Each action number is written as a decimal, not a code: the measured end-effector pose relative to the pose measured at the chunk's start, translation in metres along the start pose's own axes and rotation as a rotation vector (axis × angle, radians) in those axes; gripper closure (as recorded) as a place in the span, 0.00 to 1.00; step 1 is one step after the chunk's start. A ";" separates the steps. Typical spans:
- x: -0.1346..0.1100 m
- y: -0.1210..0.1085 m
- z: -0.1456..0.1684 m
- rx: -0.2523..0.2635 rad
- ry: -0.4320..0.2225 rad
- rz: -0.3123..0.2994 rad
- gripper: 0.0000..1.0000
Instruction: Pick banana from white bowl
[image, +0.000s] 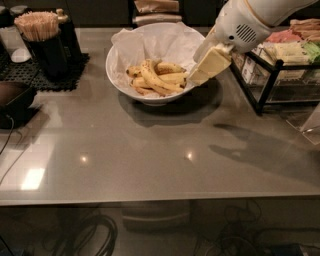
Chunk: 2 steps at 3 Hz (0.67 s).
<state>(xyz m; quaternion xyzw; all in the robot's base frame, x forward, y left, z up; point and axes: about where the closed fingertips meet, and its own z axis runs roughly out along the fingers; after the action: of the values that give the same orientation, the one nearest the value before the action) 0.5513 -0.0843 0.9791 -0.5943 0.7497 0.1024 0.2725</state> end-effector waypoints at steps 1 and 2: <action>-0.023 -0.002 0.018 -0.025 -0.024 -0.031 0.44; -0.040 -0.005 0.032 -0.043 -0.046 -0.048 0.40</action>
Offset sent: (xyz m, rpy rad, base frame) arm 0.0324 0.0672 -0.0048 0.0586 0.0008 0.0978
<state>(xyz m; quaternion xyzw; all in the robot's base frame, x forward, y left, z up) 0.5714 -0.0372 0.9749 -0.6154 0.7264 0.1254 0.2791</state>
